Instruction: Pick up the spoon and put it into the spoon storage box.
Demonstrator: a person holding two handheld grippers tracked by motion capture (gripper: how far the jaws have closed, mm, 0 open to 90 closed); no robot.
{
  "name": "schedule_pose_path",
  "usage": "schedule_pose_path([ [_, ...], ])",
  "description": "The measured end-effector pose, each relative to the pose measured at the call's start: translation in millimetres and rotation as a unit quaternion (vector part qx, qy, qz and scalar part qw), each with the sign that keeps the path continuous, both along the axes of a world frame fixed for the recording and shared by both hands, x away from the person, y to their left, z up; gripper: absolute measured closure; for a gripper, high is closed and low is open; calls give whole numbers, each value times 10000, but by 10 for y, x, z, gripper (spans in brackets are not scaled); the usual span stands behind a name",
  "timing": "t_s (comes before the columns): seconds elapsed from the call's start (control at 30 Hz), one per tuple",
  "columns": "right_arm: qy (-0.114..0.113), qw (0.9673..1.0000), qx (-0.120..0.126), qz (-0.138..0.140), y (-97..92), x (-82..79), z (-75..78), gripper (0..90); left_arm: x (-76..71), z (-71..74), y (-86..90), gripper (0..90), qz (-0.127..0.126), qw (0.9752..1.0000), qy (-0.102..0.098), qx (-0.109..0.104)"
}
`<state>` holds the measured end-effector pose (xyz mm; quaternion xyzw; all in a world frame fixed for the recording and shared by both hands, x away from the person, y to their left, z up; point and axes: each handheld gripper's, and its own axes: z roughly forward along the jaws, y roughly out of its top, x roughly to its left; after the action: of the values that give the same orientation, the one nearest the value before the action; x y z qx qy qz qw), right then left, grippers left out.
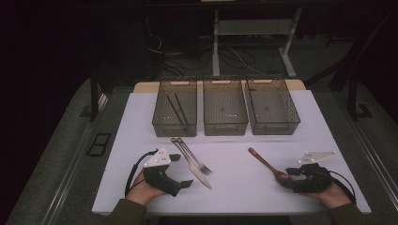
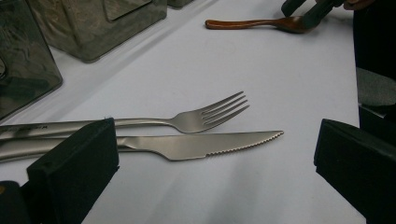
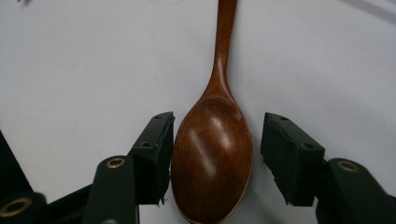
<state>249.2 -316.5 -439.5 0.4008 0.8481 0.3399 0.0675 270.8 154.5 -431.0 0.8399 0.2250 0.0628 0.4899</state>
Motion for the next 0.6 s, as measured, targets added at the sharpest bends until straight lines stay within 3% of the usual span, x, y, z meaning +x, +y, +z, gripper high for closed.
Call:
schedule_pose_path([
  [0.23, 52, 9998, -201, 67, 33, -11, -17, 513, -1, 0, -3, 0, -9, 10000, -8, 6],
  [0.6, 58, 9993, -272, 260, 101, -44, -11, 620, 1, -4, -7, 0, -9, 10000, -7, 19],
])
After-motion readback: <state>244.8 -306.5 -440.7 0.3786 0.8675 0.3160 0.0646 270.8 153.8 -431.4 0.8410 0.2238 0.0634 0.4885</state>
